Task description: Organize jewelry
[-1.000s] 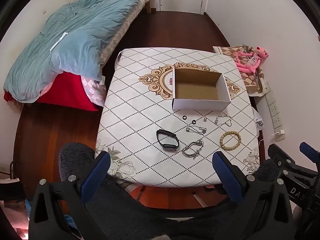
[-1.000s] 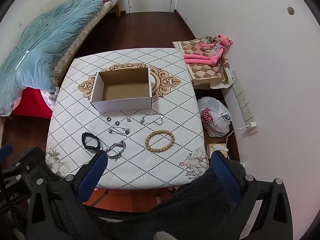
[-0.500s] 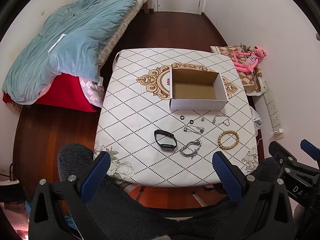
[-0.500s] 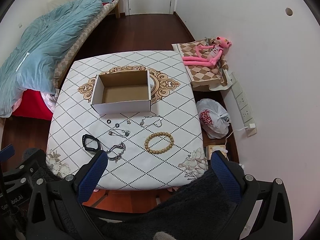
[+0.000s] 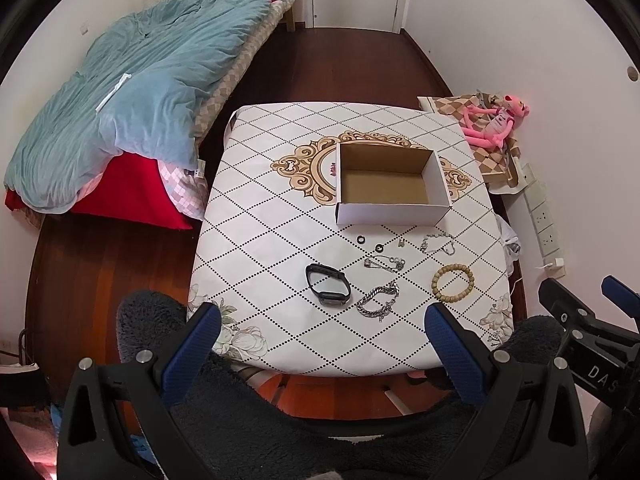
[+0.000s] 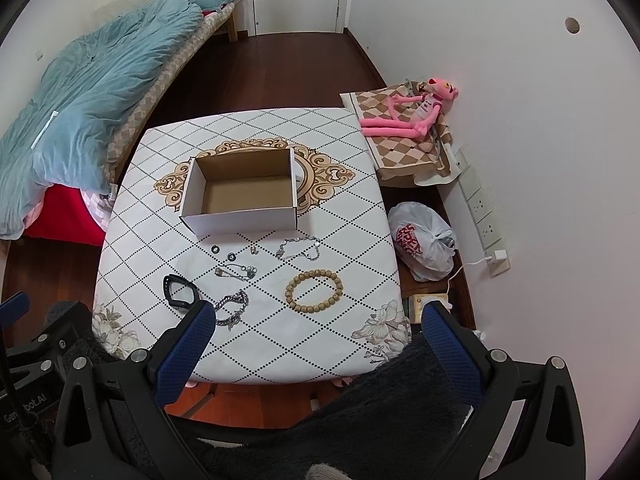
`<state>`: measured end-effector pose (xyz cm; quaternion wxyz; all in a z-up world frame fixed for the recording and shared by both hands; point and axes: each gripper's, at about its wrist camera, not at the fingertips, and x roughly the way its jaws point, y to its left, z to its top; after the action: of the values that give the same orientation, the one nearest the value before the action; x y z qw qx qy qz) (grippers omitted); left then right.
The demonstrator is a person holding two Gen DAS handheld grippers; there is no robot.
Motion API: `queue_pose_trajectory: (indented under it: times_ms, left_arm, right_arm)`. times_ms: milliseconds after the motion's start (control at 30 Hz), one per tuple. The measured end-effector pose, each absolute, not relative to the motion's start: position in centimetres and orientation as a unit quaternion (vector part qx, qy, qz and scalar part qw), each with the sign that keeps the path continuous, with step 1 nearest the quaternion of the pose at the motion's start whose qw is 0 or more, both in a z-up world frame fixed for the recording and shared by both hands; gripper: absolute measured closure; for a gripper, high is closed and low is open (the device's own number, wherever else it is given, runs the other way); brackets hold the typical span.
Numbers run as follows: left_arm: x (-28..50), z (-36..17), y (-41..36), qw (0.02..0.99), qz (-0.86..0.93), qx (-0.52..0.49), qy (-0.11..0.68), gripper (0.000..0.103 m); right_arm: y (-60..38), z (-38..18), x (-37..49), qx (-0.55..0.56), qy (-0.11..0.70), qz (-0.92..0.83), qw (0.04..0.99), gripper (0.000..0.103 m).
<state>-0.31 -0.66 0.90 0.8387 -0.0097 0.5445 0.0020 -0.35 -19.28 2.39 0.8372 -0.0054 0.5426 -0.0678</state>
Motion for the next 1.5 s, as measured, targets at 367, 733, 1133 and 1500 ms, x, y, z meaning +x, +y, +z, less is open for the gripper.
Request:
queue_pose_trajectory:
  times_ms: [367,733,1133,1500]
  left_arm:
    - [0.0,1.3,-1.0,0.839,0.001,-0.009,0.544,0.0]
    - [-0.7,1.5,-1.4,0.839,-0.002,-0.01,0.544,0.0]
    - [-1.0,1.5,-1.3,0.841,-0.003,-0.009,0.541,0.0]
    - [-1.0,1.7,-1.1,0.843,-0.003,-0.01,0.538,0.0]
  right_arm:
    - [-19.6,2.9,-0.7,-0.006,0.538,-0.069,0.84,0.0]
    - [-19.8,3.2,-0.8,-0.006,0.537,-0.071,0.841,0.0]
    - [-20.2,3.9,-1.0,-0.005,0.533,-0.072,0.843,0.0]
    - [-19.8,4.2,-1.1,-0.005,0.53,-0.073,0.845,0.0]
